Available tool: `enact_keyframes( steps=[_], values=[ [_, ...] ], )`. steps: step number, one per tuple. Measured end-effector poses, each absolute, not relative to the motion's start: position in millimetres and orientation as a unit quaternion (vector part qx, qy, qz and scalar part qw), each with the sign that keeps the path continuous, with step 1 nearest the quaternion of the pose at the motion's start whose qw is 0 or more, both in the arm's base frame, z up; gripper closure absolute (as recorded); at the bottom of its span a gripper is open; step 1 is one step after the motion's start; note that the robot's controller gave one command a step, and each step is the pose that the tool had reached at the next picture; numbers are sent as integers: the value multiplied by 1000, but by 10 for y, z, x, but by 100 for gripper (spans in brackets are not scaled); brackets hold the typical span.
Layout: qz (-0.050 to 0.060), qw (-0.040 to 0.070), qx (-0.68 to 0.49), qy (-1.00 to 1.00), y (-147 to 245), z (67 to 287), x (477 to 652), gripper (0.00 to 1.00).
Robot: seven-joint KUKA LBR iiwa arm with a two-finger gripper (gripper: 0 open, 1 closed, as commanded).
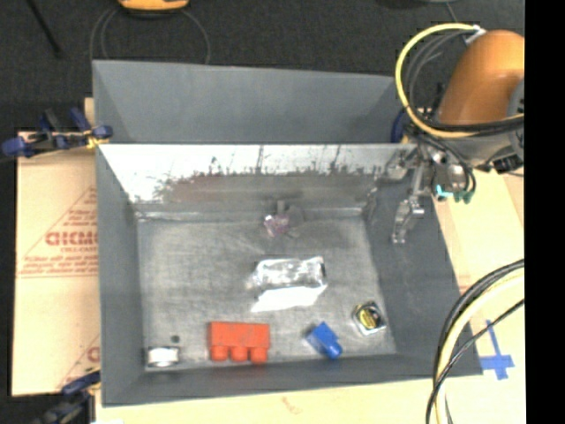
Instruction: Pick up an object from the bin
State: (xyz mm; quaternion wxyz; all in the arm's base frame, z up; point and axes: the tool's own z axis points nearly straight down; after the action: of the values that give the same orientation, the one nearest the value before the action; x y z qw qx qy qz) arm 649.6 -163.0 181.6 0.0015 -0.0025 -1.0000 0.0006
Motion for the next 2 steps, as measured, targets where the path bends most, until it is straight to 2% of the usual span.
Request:
enact_keyframes(
  steps=[1,2],
  values=[
    [0,-1,16,-1000,-635,752,6161,0],
    [-1,-2,-44,-999,-138,1312,5811,0]
  ],
)
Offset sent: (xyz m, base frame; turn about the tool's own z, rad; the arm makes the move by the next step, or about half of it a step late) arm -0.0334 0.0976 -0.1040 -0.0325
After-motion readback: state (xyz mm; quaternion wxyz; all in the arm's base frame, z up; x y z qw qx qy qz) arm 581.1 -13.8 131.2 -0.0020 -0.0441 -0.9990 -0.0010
